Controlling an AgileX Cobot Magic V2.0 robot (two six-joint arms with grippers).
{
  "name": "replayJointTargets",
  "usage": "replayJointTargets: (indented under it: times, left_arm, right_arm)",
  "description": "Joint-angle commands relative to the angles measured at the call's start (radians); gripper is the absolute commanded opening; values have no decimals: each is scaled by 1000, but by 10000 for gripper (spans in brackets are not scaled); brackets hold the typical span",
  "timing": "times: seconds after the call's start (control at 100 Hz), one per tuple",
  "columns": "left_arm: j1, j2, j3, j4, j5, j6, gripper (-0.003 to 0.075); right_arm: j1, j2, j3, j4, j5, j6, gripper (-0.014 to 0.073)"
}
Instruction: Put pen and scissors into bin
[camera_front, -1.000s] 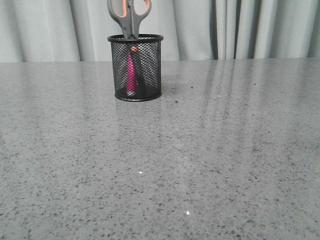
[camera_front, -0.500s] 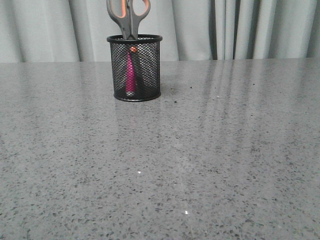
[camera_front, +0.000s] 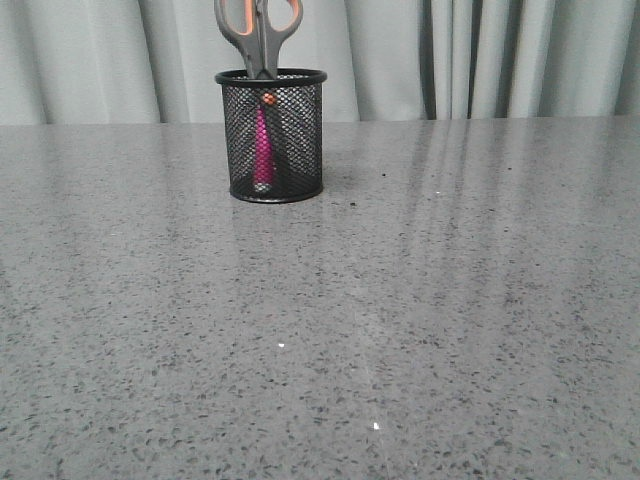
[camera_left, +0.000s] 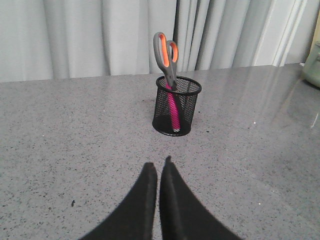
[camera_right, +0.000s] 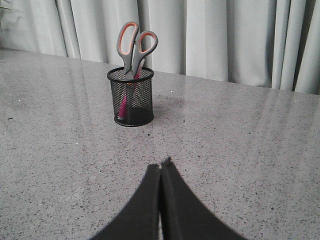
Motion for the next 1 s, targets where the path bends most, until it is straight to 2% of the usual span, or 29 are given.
replayJointTargets:
  times: [0.0,0.09,0.17,0.24,0.32,0.41,0.53,0.68,0.87,0.99]
  left_arm:
    - [-8,14,1,14,-96,5,-19]
    - [31,14,62,93,-224,96,-19]
    - [101,14,155,65,-409,277,-19]
    - [191,14,255,-35,-552,400,-19]
    - [323,14,360,-196,-627,422,-19]
    - [450,14,435,-282,-624,395,-19]
    - [535,-4,490,-282,-598,380,-19]
    - [552,-41,553,-276,-591,382,-19]
    - [552,-39,551,-269,-431,382,-19]
    - [552,-39,553,-273,-442,382,-19]
  right_arm:
    - [-2,10,-23,-4,-74,-7,-69]
    - [-2,10,-23,-4,-74,-7,-69]
    - [-2,10,-23,-4,-74,-7,-69]
    - [-2,10,-23,-4,-74,-7,-69]
    - [-2,10,-23,-4,-74,-7,-69]
    - [-2,10,-23,-4,-74,-7,-69]
    - [-2,10,-23,-4,-74,-7,-69]
    - [-2,10,-23,-4,-74,-7,-69]
    - [-2,10,-23,-4,-74,-7,-69]
    - [-2,10,-23,-4,-74,-7,-69]
